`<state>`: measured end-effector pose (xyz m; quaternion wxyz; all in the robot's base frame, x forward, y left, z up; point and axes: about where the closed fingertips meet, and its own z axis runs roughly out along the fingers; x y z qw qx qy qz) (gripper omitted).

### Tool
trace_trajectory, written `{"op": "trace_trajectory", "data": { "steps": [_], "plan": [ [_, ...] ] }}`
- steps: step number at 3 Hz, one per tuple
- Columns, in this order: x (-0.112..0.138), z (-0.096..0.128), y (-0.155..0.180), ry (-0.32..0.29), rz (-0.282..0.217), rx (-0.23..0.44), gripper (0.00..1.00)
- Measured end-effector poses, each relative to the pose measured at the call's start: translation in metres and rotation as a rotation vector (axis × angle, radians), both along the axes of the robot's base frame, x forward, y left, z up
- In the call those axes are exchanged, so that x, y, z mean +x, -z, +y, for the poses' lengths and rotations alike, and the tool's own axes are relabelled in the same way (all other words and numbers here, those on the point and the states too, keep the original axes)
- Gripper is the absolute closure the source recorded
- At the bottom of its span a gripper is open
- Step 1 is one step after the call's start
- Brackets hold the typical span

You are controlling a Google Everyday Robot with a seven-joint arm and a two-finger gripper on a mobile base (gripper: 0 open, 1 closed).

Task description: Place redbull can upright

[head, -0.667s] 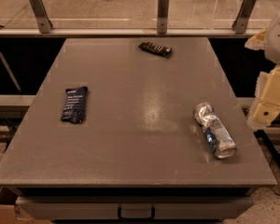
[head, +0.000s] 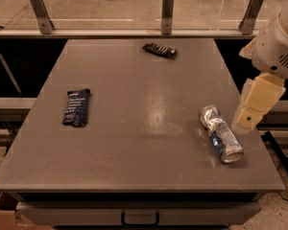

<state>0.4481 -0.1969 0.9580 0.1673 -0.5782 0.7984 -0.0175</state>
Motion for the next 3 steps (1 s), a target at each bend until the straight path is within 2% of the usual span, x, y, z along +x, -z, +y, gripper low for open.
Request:
{"op": "trace_trajectory", "data": {
  "steps": [1, 2, 3],
  "plan": [
    [0.014, 0.013, 0.033, 0.094, 0.046, 0.032, 0.00],
    [0.021, 0.025, 0.062, 0.224, 0.099, 0.056, 0.00],
    [0.021, 0.032, 0.088, 0.358, 0.149, 0.040, 0.00]
  ]
}}
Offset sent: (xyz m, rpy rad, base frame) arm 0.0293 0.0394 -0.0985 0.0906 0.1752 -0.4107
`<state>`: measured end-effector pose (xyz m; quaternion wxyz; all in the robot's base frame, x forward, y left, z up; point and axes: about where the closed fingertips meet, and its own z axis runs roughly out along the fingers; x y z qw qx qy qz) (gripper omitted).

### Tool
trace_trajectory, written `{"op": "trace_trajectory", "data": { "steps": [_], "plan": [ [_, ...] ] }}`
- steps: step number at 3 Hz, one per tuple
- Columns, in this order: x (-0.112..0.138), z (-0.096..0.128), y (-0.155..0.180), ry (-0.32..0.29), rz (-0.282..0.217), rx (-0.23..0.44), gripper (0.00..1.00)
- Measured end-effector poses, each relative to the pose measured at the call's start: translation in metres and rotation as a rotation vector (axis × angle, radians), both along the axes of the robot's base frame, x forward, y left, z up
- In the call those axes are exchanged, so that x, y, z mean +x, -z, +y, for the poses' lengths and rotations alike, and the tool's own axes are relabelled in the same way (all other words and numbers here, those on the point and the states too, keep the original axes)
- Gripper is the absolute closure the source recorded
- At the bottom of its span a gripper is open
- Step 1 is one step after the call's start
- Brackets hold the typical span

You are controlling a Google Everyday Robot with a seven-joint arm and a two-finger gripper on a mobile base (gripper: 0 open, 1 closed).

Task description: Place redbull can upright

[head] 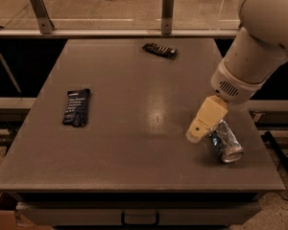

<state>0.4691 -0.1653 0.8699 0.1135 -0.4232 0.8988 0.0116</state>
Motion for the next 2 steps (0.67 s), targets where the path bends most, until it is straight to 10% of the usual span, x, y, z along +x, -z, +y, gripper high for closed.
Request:
{"op": "trace_trajectory", "data": {
  "steps": [2],
  "plan": [
    [-0.002, 0.001, 0.038, 0.168, 0.029, -0.046, 0.17]
  ]
}}
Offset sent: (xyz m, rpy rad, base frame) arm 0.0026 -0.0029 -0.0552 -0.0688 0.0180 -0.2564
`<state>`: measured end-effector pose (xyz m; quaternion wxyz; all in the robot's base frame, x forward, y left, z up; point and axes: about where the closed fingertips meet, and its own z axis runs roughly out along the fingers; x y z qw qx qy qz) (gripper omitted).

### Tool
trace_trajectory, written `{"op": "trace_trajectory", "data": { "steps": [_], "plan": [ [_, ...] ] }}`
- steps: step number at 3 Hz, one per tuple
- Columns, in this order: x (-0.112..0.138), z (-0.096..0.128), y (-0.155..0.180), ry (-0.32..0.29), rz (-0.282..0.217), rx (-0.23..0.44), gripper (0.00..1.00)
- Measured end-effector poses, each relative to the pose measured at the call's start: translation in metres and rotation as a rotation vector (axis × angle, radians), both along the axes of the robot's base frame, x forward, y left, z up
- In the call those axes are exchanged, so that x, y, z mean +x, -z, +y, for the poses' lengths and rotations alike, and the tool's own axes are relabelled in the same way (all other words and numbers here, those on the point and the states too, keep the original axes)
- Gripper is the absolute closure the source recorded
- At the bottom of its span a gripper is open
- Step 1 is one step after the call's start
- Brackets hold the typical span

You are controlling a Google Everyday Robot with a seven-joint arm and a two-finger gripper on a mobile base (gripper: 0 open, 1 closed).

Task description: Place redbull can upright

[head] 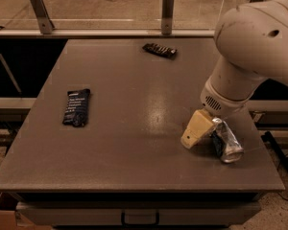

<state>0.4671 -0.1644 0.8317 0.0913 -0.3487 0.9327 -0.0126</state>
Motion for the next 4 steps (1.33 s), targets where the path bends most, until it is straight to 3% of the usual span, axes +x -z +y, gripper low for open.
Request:
{"op": "trace_trajectory", "data": {
  "steps": [1, 2, 3, 4],
  "plan": [
    [0.011, 0.000, 0.003, 0.028, -0.024, -0.005, 0.40],
    [0.032, 0.007, -0.009, 0.008, -0.074, 0.012, 0.64],
    [0.054, 0.025, -0.030, -0.062, -0.139, 0.090, 0.87],
    [0.076, 0.058, -0.060, -0.182, -0.226, 0.249, 1.00]
  ]
}}
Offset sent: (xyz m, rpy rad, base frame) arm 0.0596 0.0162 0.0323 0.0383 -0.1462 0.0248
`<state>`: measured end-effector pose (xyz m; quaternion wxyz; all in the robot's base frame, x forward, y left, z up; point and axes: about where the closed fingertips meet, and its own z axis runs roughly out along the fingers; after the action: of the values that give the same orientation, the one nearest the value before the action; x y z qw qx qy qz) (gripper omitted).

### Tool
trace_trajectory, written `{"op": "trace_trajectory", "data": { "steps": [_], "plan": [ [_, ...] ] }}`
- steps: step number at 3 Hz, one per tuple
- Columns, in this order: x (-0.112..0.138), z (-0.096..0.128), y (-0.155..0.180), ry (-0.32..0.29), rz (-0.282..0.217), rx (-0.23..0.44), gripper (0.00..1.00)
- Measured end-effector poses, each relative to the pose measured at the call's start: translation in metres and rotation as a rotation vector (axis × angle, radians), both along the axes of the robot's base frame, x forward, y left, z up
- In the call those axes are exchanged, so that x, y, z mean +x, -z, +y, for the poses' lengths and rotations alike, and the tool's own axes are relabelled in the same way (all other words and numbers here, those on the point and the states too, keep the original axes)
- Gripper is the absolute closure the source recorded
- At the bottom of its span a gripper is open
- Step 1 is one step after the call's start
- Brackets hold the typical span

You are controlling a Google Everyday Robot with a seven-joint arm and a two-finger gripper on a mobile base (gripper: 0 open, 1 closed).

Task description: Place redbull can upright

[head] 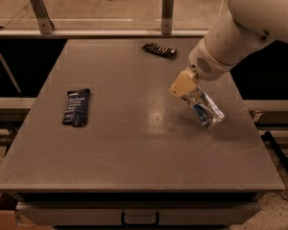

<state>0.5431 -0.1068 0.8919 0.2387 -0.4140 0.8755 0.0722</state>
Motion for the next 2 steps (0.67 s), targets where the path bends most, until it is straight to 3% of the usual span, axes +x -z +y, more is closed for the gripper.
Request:
{"op": "trace_trajectory", "data": {
  "steps": [1, 2],
  "plan": [
    [0.014, 0.031, -0.029, -0.131, -0.084, 0.204, 1.00],
    [0.017, 0.055, -0.056, -0.269, -0.160, 0.448, 1.00]
  ]
}}
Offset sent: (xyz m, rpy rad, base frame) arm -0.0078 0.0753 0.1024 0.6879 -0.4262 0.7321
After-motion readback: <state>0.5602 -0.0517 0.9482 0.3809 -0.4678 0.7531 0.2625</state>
